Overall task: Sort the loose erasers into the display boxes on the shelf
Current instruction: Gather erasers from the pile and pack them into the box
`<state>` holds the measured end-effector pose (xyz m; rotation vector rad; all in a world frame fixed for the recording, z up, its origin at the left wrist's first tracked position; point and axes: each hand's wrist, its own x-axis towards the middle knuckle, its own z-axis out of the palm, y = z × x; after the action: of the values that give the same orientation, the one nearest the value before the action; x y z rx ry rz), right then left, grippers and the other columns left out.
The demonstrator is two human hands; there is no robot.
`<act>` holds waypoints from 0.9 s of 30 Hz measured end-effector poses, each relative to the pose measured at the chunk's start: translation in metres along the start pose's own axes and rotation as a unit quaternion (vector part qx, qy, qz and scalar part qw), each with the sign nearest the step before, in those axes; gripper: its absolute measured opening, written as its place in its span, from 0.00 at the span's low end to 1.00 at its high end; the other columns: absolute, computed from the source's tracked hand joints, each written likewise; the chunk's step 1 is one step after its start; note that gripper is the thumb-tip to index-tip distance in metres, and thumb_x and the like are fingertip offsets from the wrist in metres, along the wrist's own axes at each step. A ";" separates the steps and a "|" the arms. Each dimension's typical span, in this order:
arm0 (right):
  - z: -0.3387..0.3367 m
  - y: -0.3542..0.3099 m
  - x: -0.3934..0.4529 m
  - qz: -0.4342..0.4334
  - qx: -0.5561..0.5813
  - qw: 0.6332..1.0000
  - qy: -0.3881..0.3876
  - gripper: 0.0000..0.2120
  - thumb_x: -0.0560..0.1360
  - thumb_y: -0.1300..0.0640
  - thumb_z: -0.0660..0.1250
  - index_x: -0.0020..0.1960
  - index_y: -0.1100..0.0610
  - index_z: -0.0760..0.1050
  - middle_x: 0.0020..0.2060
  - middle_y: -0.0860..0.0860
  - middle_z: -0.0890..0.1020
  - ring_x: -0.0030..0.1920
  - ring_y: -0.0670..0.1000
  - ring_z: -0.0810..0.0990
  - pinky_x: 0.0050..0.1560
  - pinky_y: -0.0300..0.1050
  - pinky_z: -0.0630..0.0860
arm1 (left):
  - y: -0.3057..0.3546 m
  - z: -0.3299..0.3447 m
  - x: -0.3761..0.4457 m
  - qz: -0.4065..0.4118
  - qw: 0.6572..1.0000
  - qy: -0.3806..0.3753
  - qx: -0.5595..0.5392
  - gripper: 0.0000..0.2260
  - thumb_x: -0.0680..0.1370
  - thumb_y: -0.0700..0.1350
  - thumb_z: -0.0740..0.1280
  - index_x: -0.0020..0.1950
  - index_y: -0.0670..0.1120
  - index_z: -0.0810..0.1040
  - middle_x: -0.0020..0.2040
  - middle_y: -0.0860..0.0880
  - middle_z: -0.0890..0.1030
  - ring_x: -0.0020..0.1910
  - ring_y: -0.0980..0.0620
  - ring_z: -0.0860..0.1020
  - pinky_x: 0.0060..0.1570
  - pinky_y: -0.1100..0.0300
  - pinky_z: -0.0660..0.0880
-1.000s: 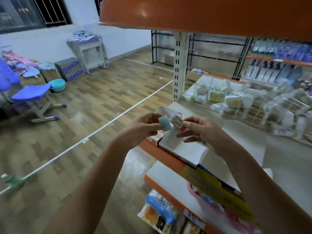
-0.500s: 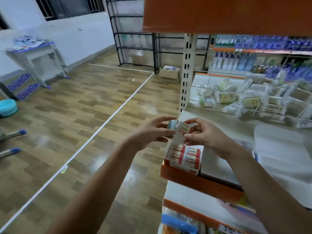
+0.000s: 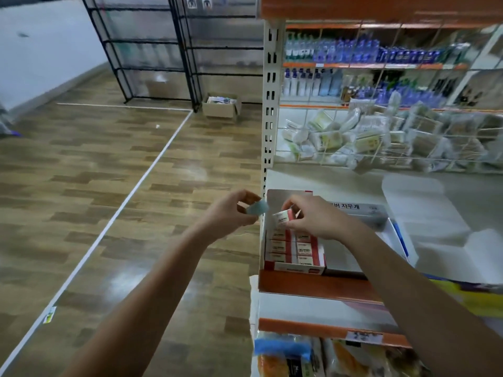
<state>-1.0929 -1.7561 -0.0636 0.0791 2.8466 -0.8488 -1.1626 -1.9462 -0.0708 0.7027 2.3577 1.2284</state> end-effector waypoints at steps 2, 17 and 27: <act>0.005 -0.002 0.005 -0.006 -0.012 1.000 -0.002 0.12 0.75 0.54 0.67 0.57 0.52 0.73 0.52 0.49 0.77 0.46 0.46 0.78 0.45 0.40 0.76 | -0.001 -0.002 0.000 0.007 1.000 -0.008 0.004 0.17 0.73 0.37 0.69 0.60 0.47 0.74 0.50 0.56 0.77 0.47 0.58 0.78 0.44 0.66 0.77; 0.027 -0.007 0.009 0.007 -0.158 0.986 0.056 0.13 0.78 0.54 0.61 0.61 0.52 0.76 0.55 0.51 0.76 0.55 0.51 0.74 0.54 0.47 0.75 | 0.006 0.000 -0.001 0.059 0.998 -0.003 0.033 0.17 0.74 0.40 0.70 0.61 0.51 0.74 0.51 0.57 0.77 0.47 0.61 0.77 0.41 0.67 0.74; -0.027 0.016 -0.047 0.068 -0.126 0.969 0.200 0.16 0.77 0.51 0.62 0.64 0.52 0.72 0.52 0.49 0.78 0.50 0.50 0.76 0.48 0.45 0.72 | 0.059 0.027 0.007 0.158 0.978 -0.049 0.130 0.16 0.75 0.41 0.68 0.61 0.51 0.74 0.53 0.56 0.76 0.47 0.61 0.75 0.37 0.71 0.73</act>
<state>-1.0492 -1.7282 -0.0415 0.4556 3.2472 -0.4798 -1.1385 -1.8953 -0.0371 1.2349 2.4114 0.9810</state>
